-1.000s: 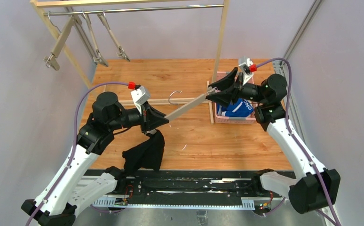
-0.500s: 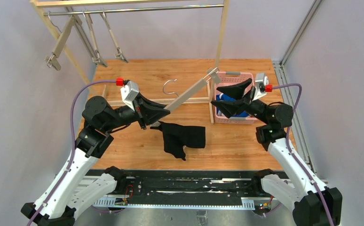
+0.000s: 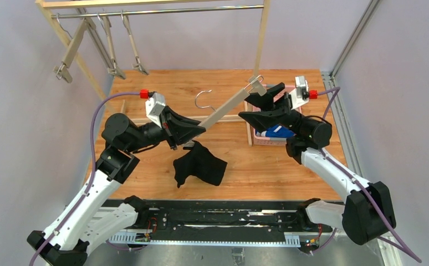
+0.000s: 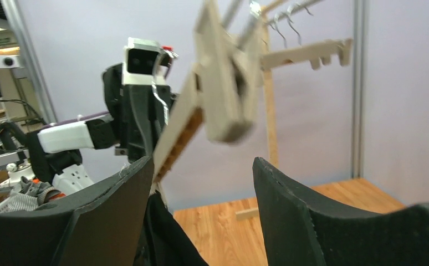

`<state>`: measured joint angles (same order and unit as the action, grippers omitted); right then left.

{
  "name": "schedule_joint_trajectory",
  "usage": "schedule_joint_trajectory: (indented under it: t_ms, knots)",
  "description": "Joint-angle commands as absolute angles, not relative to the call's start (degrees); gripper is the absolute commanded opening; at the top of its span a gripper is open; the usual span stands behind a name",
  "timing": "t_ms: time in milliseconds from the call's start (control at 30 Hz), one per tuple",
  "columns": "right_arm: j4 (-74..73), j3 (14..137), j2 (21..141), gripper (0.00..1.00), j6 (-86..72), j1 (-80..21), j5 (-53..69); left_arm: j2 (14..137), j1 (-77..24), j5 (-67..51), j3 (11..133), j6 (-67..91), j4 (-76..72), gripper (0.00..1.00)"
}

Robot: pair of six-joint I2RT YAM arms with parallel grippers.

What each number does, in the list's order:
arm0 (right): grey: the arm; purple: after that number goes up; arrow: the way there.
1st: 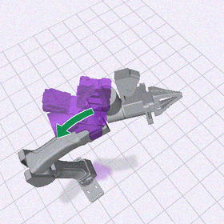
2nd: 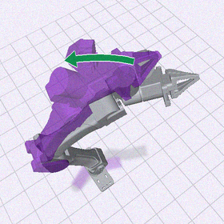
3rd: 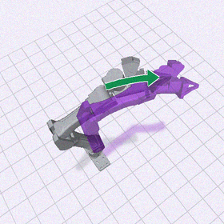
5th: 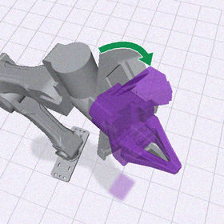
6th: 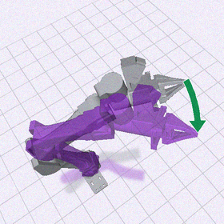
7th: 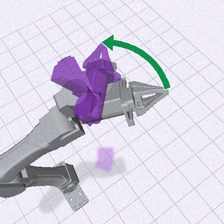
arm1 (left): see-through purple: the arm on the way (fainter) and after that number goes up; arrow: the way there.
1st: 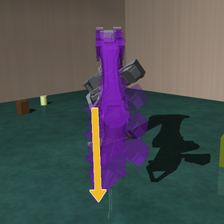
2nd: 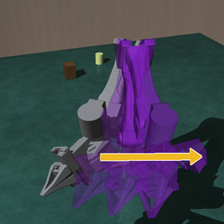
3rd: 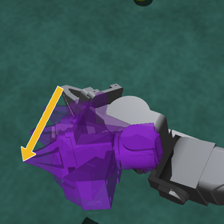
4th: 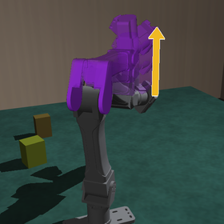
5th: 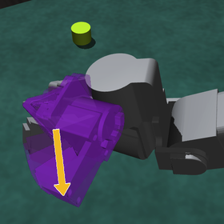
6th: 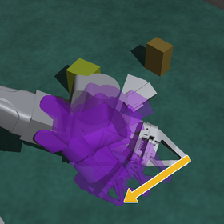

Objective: Remove the underwear clipped to the hanger

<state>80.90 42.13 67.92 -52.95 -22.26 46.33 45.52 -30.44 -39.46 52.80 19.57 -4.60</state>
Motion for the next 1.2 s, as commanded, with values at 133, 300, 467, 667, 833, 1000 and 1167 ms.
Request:
schedule_joint_trajectory:
  t_ms: [133,300,467,667,833,1000,1167]
  knots:
    - [88.0,48.8,71.0,0.67,-53.4,-26.7,46.0,46.4,-32.6,-37.9,54.3,19.2,-9.0,0.0]
    - [88.1,49.8,72.4,0.67,-53.1,-26.9,44.8,46.4,-33.8,-37.2,53.9,19.8,-10.7,0.0]
    - [88.2,50.4,73.2,0.67,-52.4,-27.4,43.7,46.2,-35.3,-35.0,52.1,20.5,-15.3,0.0]
    - [88.3,51.1,73.5,0.65,-51.7,-27.5,41.5,47.1,-37.3,-33.1,51.0,20.7,-18.4,0.0]
    - [88.3,54.0,75.2,0.46,-52.9,-27.8,40.0,47.8,-38.4,-31.8,50.8,20.7,-20.0,0.0]
    - [88.3,56.5,76.9,0.35,-53.9,-28.7,40.2,48.9,-38.8,-31.2,51.2,20.7,-20.9,0.0]
    - [88.3,57.2,77.7,0.18,-54.4,-28.9,40.8,49.2,-39.0,-30.0,50.9,20.5,-21.8,0.0]
